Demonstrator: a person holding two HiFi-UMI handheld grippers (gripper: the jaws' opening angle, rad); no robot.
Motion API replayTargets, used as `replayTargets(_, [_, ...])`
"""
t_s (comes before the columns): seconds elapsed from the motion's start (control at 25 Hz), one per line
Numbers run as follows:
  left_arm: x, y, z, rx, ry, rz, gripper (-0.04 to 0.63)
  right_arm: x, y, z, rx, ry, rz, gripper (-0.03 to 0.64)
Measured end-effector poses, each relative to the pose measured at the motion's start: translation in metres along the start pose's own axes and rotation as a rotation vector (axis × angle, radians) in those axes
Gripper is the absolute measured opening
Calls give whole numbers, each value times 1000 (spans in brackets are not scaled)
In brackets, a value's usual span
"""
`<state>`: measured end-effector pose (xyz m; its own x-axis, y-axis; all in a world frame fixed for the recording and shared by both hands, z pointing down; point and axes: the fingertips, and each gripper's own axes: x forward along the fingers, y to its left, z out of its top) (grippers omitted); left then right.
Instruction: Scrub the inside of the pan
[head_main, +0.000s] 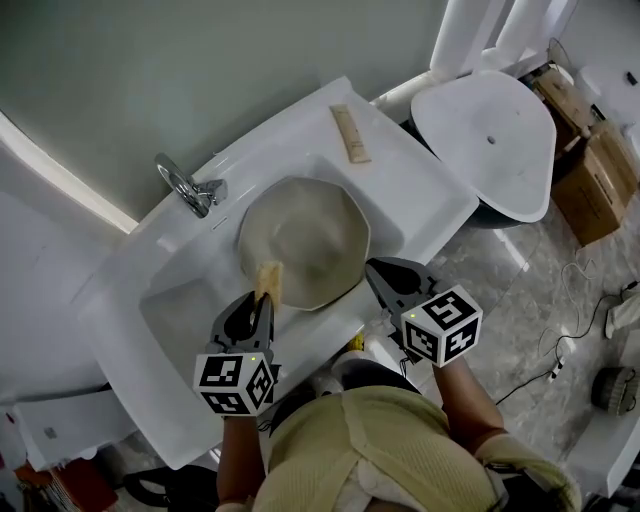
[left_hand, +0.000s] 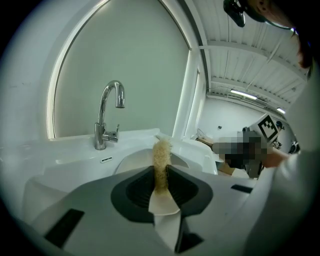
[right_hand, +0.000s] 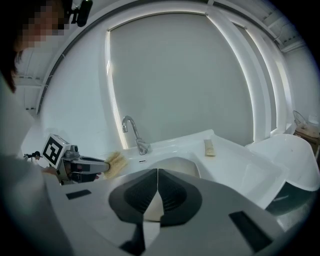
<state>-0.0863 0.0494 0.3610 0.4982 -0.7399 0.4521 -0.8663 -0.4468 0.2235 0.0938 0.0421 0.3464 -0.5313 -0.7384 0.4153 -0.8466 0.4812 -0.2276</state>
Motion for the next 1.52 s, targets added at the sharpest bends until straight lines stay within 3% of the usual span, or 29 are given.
replayTargets(0.52, [69, -1, 22, -8, 11, 100, 120, 39, -56, 24, -65, 51, 127, 28])
replayTargets(0.84, [111, 14, 20, -35, 56, 154, 120, 74, -63, 23, -63, 97, 211, 28])
replayTargets(1.52, [178, 55, 0, -126, 132, 141, 120, 136, -75, 18, -58, 151, 187, 28])
